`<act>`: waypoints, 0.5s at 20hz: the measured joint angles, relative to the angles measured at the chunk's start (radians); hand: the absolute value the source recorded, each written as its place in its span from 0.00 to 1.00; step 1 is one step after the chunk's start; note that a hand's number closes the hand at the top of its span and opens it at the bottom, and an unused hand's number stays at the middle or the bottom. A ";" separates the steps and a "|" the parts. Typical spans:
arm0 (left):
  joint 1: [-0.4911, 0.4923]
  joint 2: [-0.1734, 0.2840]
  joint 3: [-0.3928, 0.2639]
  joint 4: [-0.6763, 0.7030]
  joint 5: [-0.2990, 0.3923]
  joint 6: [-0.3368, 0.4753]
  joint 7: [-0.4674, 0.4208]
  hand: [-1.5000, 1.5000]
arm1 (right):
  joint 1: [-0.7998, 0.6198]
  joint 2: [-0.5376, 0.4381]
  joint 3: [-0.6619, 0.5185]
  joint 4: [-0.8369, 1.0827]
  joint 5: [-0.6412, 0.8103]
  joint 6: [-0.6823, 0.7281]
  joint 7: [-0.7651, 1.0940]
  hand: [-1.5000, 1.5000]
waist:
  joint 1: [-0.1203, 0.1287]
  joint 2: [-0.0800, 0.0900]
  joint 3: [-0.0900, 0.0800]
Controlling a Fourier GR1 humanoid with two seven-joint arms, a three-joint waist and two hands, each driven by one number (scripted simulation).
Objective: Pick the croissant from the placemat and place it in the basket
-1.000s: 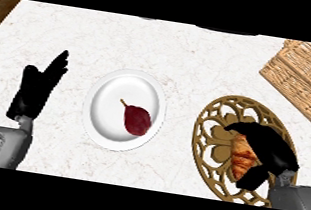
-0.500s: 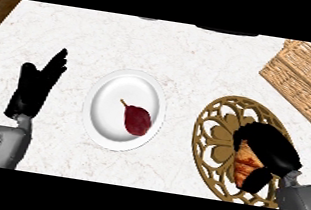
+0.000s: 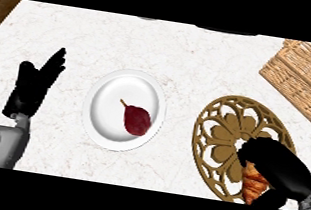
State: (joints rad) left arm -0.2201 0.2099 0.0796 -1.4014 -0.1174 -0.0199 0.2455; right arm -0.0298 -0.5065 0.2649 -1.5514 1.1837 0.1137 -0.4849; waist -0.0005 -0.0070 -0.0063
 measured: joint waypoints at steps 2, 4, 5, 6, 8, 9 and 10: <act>-0.006 -0.003 0.003 0.022 -0.002 -0.001 -0.018 0.50 | 0.038 -0.002 -0.014 -0.028 -0.022 -0.024 -0.036 1.00 | -0.004 0.002 0.002; 0.008 -0.005 0.000 0.018 -0.002 -0.004 -0.027 0.50 | 0.062 0.003 -0.044 -0.056 -0.103 0.021 -0.061 1.00 | -0.006 0.003 0.003; 0.015 -0.001 0.004 0.020 0.000 -0.008 -0.034 0.50 | 0.075 0.006 -0.055 -0.075 -0.139 0.048 -0.067 1.00 | -0.007 0.003 0.004; 0.015 -0.001 0.006 0.023 -0.002 -0.005 -0.037 0.50 | 0.095 0.006 -0.068 -0.110 -0.180 0.081 -0.072 1.00 | -0.010 0.003 0.004; 0.024 0.005 0.010 0.023 0.001 -0.011 -0.037 0.50 | 0.117 0.004 -0.113 -0.173 -0.281 0.155 -0.081 1.00 | -0.015 0.003 0.004; 0.019 0.004 0.012 0.029 0.001 -0.010 -0.036 0.50 | 0.111 0.006 -0.138 -0.206 -0.336 0.199 -0.079 1.00 | -0.017 0.003 0.004; 0.022 0.006 0.014 0.024 0.001 -0.008 -0.034 0.50 | 0.122 0.011 -0.162 -0.242 -0.394 0.240 -0.075 1.00 | -0.021 0.001 0.004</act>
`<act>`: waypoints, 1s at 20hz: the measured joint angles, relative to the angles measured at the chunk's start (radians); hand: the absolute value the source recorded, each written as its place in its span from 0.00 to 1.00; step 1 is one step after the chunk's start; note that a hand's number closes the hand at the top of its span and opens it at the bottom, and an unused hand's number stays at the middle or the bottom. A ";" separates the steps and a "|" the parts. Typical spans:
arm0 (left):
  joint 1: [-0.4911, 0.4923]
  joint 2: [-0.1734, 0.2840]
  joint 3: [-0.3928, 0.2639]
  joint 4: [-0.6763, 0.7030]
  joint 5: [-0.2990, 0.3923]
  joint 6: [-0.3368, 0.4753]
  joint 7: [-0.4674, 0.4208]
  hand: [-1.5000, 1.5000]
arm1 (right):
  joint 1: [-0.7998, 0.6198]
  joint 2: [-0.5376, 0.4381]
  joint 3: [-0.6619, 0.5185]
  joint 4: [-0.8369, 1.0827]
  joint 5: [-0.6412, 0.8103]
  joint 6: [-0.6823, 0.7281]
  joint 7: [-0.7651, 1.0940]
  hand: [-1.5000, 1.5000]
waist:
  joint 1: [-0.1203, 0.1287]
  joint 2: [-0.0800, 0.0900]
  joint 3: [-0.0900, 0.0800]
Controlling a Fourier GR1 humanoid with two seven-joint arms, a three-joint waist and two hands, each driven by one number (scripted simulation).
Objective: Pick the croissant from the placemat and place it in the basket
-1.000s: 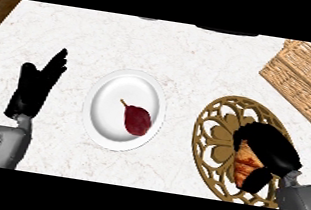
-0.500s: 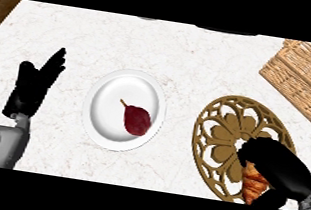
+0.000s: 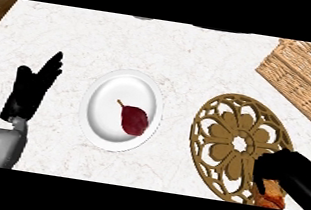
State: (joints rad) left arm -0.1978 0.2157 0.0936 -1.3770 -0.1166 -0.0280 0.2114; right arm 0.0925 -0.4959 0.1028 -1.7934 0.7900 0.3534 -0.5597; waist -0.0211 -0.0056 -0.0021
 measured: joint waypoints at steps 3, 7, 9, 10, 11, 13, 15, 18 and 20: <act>-0.008 0.003 0.005 -0.006 0.000 0.005 0.013 0.50 | 0.021 0.024 -0.087 -0.094 -0.179 0.114 0.042 1.00 | -0.010 -0.002 0.000; 0.002 0.006 0.008 -0.017 0.001 0.003 0.015 0.50 | -0.009 0.033 -0.243 -0.203 -0.423 0.248 0.171 1.00 | -0.006 -0.002 -0.001; -0.003 0.002 0.006 -0.012 -0.001 0.004 0.013 0.50 | -0.046 0.016 -0.329 -0.247 -0.543 0.307 0.256 1.00 | -0.005 -0.001 -0.001; 0.003 -0.001 0.002 -0.019 -0.002 0.004 0.014 0.50 | -0.066 0.008 -0.367 -0.265 -0.604 0.331 0.308 1.00 | -0.002 -0.001 -0.001; 0.003 -0.004 -0.001 -0.025 -0.003 0.007 0.020 0.50 | -0.080 -0.001 -0.405 -0.283 -0.668 0.352 0.359 1.00 | -0.003 -0.002 -0.002; 0.007 -0.010 -0.008 -0.023 -0.010 0.010 0.015 0.50 | -0.137 -0.034 -0.466 -0.290 -0.791 0.378 0.470 1.00 | 0.002 -0.001 -0.002; 0.009 -0.009 -0.009 -0.034 -0.007 0.005 0.019 0.50 | -0.187 -0.081 -0.519 -0.299 -0.917 0.390 0.583 1.00 | 0.005 -0.002 -0.002; 0.009 -0.014 -0.015 -0.038 -0.011 0.006 0.023 0.50 | -0.291 -0.170 -0.569 -0.258 -1.078 0.364 0.743 1.00 | 0.012 -0.001 -0.002; -0.003 -0.021 -0.022 -0.032 -0.017 0.008 0.026 0.50 | -0.374 -0.231 -0.577 -0.216 -1.154 0.326 0.843 1.00 | 0.018 0.001 -0.002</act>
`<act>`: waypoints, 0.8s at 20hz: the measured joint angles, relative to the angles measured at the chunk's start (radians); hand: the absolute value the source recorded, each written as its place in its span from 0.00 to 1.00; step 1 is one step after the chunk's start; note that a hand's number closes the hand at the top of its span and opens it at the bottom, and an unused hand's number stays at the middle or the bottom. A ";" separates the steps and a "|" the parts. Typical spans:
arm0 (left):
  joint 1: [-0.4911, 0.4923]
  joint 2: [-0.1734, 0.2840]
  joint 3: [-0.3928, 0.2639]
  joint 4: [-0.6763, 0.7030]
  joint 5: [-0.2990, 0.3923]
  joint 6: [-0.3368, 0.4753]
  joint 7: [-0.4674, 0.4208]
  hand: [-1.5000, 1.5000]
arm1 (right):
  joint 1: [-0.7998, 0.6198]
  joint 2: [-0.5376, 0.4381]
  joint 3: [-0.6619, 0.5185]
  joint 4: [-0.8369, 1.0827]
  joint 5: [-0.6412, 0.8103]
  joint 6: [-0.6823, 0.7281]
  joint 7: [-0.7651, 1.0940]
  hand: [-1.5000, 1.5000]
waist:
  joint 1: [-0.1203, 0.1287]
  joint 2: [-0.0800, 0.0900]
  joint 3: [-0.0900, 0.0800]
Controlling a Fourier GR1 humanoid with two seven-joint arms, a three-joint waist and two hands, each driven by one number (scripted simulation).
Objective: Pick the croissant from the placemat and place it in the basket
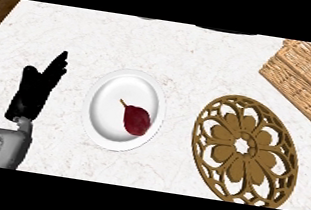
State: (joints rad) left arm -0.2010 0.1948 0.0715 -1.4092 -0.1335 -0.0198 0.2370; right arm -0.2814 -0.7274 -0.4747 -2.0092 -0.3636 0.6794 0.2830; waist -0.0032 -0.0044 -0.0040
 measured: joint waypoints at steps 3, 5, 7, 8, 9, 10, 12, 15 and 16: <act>-0.024 -0.001 -0.002 -0.004 -0.001 -0.002 0.019 0.50 | -0.128 -0.096 0.009 0.082 -0.025 -0.035 0.090 1.00 | 0.010 0.003 0.001; -0.038 0.002 0.001 0.007 0.004 -0.010 0.020 0.50 | -0.185 -0.156 0.018 0.119 0.031 -0.029 0.098 1.00 | 0.017 0.006 0.001; -0.028 0.000 -0.003 -0.001 0.005 -0.013 0.018 0.50 | -0.227 -0.214 0.025 0.161 0.099 -0.018 0.092 1.00 | 0.025 0.008 0.002; -0.025 -0.006 -0.009 -0.002 0.003 -0.013 0.013 0.50 | -0.248 -0.234 0.038 0.184 0.145 -0.018 0.080 1.00 | 0.030 0.010 0.002; -0.030 -0.011 -0.013 -0.001 -0.002 -0.008 0.013 0.50 | -0.263 -0.253 0.051 0.205 0.193 -0.015 0.060 1.00 | 0.032 0.012 0.002; -0.022 -0.014 -0.020 -0.004 -0.008 -0.006 0.007 0.50 | -0.278 -0.273 0.068 0.231 0.241 -0.014 0.044 1.00 | 0.038 0.013 0.003; -0.030 -0.004 -0.010 0.007 -0.002 -0.017 0.001 0.50 | -0.286 -0.294 0.096 0.308 0.339 -0.013 -0.034 1.00 | 0.043 0.017 0.003; -0.044 -0.013 -0.015 0.013 -0.004 -0.013 0.006 0.50 | -0.319 -0.320 0.153 0.432 0.473 -0.037 -0.146 1.00 | 0.045 0.018 0.004; -0.039 -0.012 -0.016 0.010 -0.006 -0.013 0.001 0.50 | -0.319 -0.323 0.170 0.474 0.520 -0.056 -0.190 1.00 | 0.048 0.019 0.004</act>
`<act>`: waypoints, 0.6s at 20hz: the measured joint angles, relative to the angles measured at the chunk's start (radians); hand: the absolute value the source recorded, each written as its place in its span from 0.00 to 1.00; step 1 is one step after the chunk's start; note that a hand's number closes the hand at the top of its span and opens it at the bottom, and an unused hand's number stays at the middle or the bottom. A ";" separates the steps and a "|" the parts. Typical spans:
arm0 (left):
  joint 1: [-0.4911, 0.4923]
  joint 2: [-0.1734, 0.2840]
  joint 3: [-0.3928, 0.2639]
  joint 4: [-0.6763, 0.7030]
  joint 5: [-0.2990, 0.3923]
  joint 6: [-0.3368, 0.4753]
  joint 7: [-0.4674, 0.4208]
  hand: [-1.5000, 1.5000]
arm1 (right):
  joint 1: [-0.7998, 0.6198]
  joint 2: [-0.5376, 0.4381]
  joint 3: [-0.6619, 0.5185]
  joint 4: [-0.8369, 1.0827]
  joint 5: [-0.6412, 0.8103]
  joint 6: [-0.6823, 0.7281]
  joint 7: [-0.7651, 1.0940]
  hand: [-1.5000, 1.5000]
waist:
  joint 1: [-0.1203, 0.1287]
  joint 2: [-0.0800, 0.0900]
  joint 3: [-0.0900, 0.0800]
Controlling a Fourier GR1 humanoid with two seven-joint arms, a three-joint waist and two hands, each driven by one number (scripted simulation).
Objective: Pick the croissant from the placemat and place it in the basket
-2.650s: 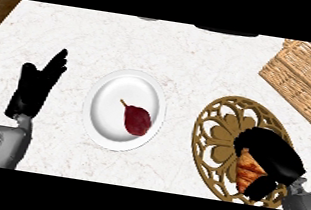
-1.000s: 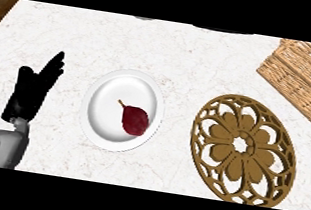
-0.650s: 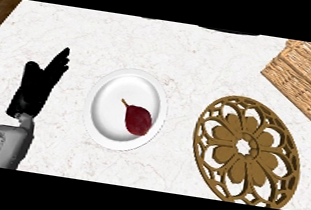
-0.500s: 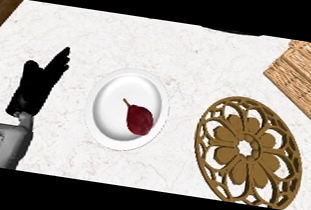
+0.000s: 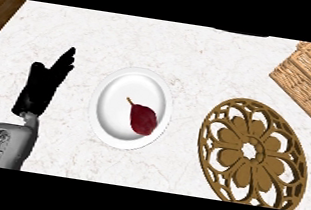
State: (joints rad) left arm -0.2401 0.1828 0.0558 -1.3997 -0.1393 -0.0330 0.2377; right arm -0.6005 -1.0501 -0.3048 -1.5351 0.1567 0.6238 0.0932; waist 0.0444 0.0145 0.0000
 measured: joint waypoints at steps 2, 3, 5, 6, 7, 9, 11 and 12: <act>-0.002 -0.002 0.001 -0.005 0.004 -0.003 0.004 0.50 | -0.022 -0.005 0.031 0.101 0.075 -0.038 -0.087 1.00 | 0.003 0.001 0.001; -0.010 -0.004 -0.001 -0.003 0.001 0.000 0.008 0.50 | -0.034 0.001 0.050 0.151 0.110 -0.063 -0.127 1.00 | 0.003 0.001 0.001; 0.001 -0.002 -0.002 -0.004 -0.003 -0.001 0.001 0.50 | -0.063 -0.012 0.065 0.261 0.157 -0.088 -0.221 1.00 | 0.003 0.000 0.001; 0.000 -0.005 -0.003 0.007 -0.006 0.002 -0.008 0.50 | -0.077 -0.016 0.077 0.313 0.179 -0.100 -0.272 1.00 | 0.002 0.001 0.001; 0.002 0.004 0.005 0.003 0.002 -0.008 -0.006 0.50 | -0.092 -0.019 0.088 0.363 0.199 -0.108 -0.318 1.00 | 0.003 0.001 0.001; -0.005 0.000 0.000 -0.002 -0.002 -0.005 0.010 0.50 | -0.114 -0.016 0.111 0.457 0.238 -0.135 -0.415 1.00 | 0.003 0.000 0.001; -0.015 -0.004 0.000 0.012 -0.007 0.000 0.000 0.50 | -0.145 -0.010 0.130 0.550 0.270 -0.156 -0.499 1.00 | 0.003 0.001 0.001; -0.015 -0.007 -0.001 0.022 -0.009 0.002 -0.008 0.50 | -0.166 -0.008 0.142 0.595 0.289 -0.163 -0.534 1.00 | 0.004 0.002 0.001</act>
State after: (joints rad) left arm -0.2551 0.1755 0.0552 -1.3775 -0.1486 -0.0307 0.2297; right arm -0.7667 -1.0580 -0.1626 -0.9398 0.4456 0.4611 -0.4406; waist 0.0483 0.0164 0.0012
